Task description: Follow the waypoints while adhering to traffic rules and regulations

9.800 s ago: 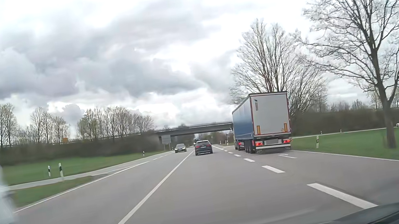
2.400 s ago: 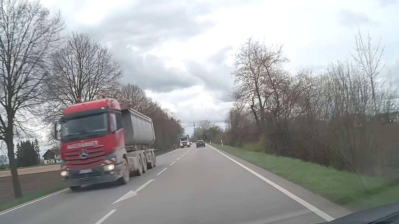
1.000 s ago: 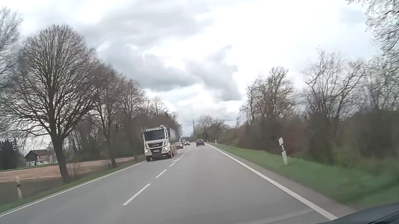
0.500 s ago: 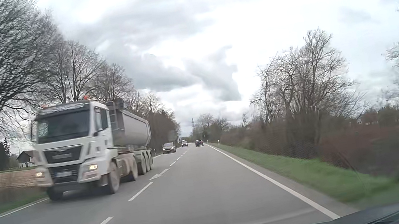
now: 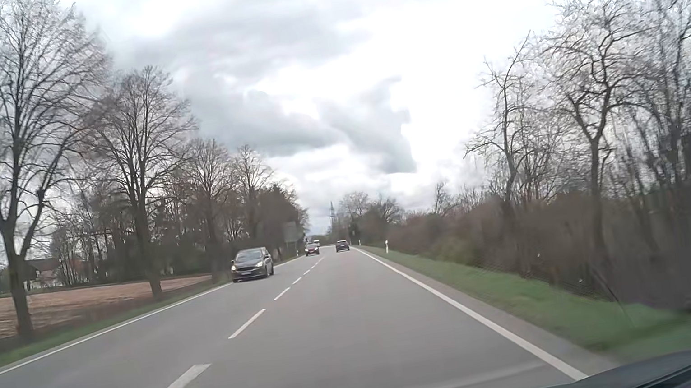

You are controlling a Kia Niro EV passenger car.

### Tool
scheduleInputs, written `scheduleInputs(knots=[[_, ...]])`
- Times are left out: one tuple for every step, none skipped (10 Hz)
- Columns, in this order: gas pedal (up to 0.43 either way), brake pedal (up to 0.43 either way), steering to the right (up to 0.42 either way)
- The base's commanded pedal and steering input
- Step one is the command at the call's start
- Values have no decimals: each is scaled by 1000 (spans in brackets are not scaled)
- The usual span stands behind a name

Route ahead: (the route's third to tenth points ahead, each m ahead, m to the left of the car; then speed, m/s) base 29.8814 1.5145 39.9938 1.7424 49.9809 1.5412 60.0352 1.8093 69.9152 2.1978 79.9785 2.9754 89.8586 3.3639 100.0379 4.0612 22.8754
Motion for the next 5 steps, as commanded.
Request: scheduleInputs(knots=[[228,0,1],[228,0,1],[228,0,1],[228,0,0],[228,0,0]])
